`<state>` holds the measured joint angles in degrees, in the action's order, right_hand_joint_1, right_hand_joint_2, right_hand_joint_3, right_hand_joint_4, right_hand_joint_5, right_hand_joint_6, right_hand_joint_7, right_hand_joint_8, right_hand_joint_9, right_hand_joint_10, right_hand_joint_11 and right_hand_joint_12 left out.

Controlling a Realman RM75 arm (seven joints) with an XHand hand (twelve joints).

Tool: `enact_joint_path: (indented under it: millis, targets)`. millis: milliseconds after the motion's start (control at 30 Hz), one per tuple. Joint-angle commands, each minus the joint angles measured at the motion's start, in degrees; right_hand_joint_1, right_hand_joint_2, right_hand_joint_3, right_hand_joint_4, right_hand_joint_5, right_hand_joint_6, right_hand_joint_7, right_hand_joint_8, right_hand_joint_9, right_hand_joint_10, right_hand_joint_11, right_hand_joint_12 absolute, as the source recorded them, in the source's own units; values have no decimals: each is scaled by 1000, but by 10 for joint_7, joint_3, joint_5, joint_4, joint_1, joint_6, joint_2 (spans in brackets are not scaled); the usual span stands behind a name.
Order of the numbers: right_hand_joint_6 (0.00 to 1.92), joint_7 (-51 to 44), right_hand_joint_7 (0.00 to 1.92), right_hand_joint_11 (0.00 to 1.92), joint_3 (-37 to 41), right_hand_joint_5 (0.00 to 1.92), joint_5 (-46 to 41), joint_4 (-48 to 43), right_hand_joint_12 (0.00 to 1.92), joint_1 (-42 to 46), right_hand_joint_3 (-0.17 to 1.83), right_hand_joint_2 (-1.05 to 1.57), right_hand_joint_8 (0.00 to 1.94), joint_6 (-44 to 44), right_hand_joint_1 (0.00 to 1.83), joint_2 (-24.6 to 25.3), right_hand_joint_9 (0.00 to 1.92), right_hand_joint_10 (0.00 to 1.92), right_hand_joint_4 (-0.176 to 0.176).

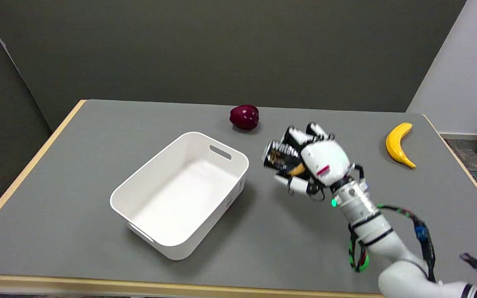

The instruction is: Place the black can into the white box.

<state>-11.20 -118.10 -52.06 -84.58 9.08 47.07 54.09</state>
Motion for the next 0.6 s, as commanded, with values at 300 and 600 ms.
enact_joint_path:
  millis: [300,600]
  targets:
    - [1749,177,514,135,-130,463,161,-103,1921,-308,314,1263,1818,-154,1088,-9,724,1897,-176]
    - [1746,197,521,126,-198,473,151,-64,1921,-283,328,1251,1811,-219,1091,97,735,1909,-176]
